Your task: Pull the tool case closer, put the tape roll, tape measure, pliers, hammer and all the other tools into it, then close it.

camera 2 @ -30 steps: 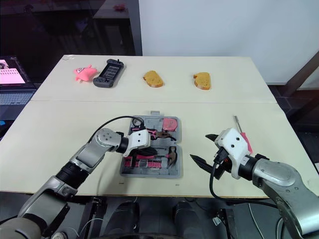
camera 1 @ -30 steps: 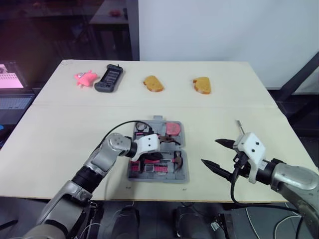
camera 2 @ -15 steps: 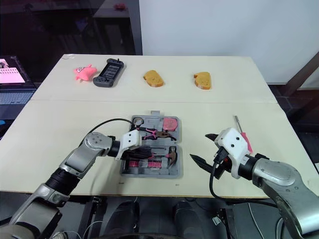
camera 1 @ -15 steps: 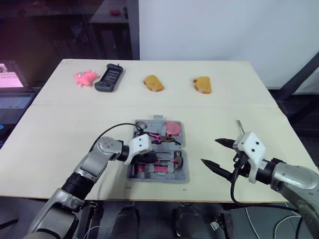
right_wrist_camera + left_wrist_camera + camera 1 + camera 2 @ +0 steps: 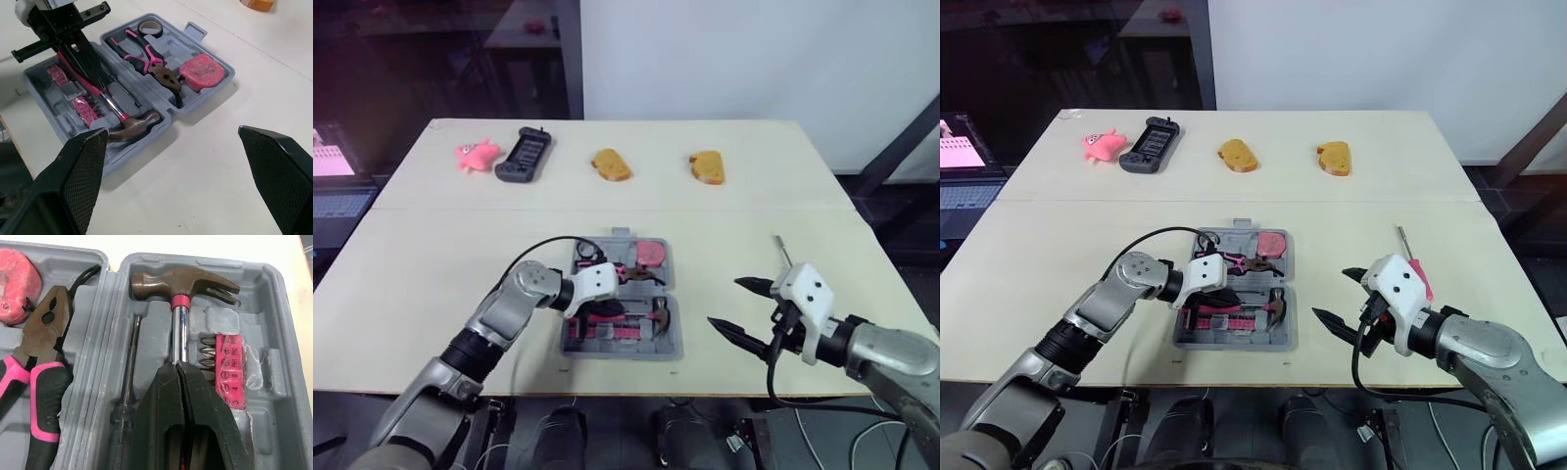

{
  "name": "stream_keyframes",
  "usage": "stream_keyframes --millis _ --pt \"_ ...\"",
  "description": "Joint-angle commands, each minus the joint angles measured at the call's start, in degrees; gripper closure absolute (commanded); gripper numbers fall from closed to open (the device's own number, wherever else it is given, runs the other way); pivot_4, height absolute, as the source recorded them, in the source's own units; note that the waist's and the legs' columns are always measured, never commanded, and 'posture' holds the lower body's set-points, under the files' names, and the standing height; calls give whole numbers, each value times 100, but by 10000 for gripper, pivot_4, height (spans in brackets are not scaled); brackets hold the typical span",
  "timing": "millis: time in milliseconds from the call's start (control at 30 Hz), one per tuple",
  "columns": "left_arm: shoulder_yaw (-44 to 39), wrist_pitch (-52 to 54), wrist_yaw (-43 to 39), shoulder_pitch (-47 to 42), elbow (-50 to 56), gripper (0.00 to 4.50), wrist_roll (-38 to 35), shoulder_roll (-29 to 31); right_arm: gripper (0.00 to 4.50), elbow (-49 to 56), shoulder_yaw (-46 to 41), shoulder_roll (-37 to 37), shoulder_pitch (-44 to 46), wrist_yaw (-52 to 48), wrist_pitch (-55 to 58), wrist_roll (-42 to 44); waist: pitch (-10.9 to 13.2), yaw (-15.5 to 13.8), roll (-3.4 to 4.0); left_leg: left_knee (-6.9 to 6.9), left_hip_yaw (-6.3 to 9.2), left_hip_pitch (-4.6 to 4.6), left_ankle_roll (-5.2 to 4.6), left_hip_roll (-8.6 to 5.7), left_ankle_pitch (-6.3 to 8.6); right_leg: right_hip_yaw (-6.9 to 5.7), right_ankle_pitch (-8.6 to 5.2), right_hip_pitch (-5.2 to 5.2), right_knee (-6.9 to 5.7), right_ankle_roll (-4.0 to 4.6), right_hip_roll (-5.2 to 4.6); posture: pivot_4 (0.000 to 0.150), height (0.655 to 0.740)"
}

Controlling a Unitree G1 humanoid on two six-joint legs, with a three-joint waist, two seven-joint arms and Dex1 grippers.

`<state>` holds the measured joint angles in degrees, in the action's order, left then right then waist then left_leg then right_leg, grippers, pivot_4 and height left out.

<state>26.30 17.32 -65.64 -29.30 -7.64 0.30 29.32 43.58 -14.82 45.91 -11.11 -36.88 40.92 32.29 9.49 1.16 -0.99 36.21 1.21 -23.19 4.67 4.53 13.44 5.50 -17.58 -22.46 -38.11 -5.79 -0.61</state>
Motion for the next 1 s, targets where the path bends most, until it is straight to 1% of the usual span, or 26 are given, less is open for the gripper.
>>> stream_keyframes --millis 33,167,400,500,567,633,767,833,900,1000 --pt "383 192 -71 326 -217 44560 449 310 0 195 -183 22 11 26 2 67 -3 6 1 -1 0 1 0 0 0 0 0 0 0 0 0 1500 7400" --pt "483 29 110 423 -252 44560 653 339 0 171 -177 28 42 39 16 62 -10 22 3 -6 -1 9 -2 1 1 3 -2 3 0 3 3 1500 7400" --pt "635 -300 584 692 -629 44560 869 160 0 130 -196 61 91 43 38 48 -61 11 5 -10 -5 32 -9 1 6 9 -12 22 0 8 4 1500 7400" --pt "626 -403 660 789 -771 44560 873 115 0 136 -219 80 83 38 66 56 -83 -10 0 -11 -16 78 -24 1 15 17 -28 65 5 20 1 1500 7400" --pt "590 -444 682 791 -832 44560 844 95 0 125 -227 91 91 26 75 56 -104 -11 -12 -10 -17 91 -37 1 24 17 -49 80 8 42 1 1500 7400" --pt "542 -505 678 761 -869 44560 795 77 0 106 -233 95 104 12 75 54 -114 -10 -13 -11 -17 101 -39 1 26 17 -55 91 9 44 1 1500 7400" --pt "169 -544 557 592 -739 44560 380 -8 0 61 -249 108 192 -23 78 63 -115 -8 -12 -13 -17 111 -43 1 29 17 -57 100 10 46 0 1500 7400" --pt "-159 -470 374 469 -422 44560 23 53 0 20 -253 113 223 -57 63 47 -109 0 -12 -14 -17 110 -44 1 29 17 -57 98 10 46 0 1500 7400" --pt "-560 -228 141 376 67 44560 -451 196 0 -28 -292 128 226 -111 39 38 -96 18 -19 -16 -17 93 -44 1 29 17 -57 80 7 46 2 1500 7400" --pt "-1425 336 -256 244 892 44560 -1463 576 0 -158 -490 136 179 -242 -36 48 -60 27 -23 -17 -16 50 -45 4 28 18 -53 31 -4 42 5 1500 7400"
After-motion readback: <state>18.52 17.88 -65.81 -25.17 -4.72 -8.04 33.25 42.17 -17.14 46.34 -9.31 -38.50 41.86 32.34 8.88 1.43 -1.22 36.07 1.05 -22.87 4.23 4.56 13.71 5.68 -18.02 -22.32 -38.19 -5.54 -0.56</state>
